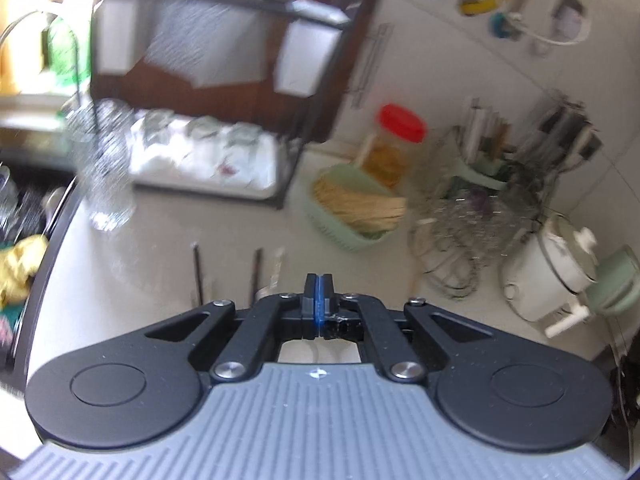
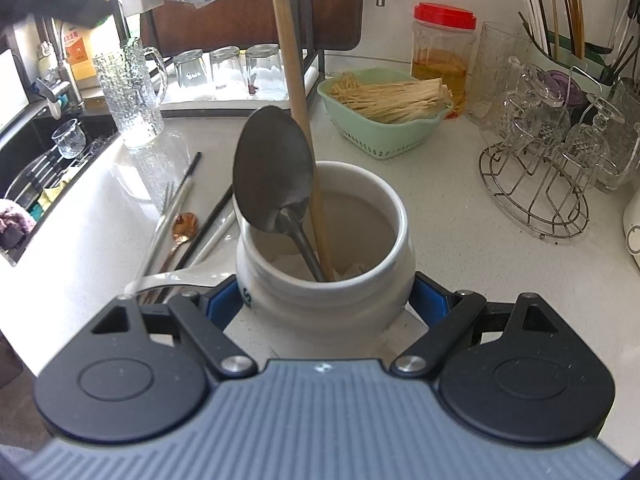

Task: Organize utensils
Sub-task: 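Return the left tool to the pile and grasp another white chopstick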

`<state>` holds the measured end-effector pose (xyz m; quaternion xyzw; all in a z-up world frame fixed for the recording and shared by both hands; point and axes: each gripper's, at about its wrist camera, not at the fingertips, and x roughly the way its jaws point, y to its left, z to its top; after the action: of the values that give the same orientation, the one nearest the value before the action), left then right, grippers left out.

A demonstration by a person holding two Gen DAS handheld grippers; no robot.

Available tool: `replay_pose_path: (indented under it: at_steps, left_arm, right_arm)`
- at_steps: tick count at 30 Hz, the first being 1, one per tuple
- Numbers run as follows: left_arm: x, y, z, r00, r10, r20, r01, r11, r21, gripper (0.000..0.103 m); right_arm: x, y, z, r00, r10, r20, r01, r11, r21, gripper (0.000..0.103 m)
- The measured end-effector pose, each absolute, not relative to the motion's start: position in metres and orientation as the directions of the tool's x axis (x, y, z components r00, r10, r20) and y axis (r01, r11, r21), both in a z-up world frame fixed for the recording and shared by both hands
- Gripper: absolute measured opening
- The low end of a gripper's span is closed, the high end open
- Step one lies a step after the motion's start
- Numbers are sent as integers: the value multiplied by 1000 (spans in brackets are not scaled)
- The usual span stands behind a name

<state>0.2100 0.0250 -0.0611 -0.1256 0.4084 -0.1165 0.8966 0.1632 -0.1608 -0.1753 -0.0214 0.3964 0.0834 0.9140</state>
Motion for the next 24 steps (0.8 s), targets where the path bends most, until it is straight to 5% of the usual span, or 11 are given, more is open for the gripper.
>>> replay_pose_path:
  at_steps: [10,24]
  left_arm:
    - [222,102,-128,581,-261,-771,-29,940,-340,1]
    - [277,78,-178,440,-343,-830,272,932,-240,2]
  right_arm:
    - [170,-165,-175,675,122,-728,-161,987,16,90]
    - [174,-163,-175,664,98,-741,-147,989,-1,90]
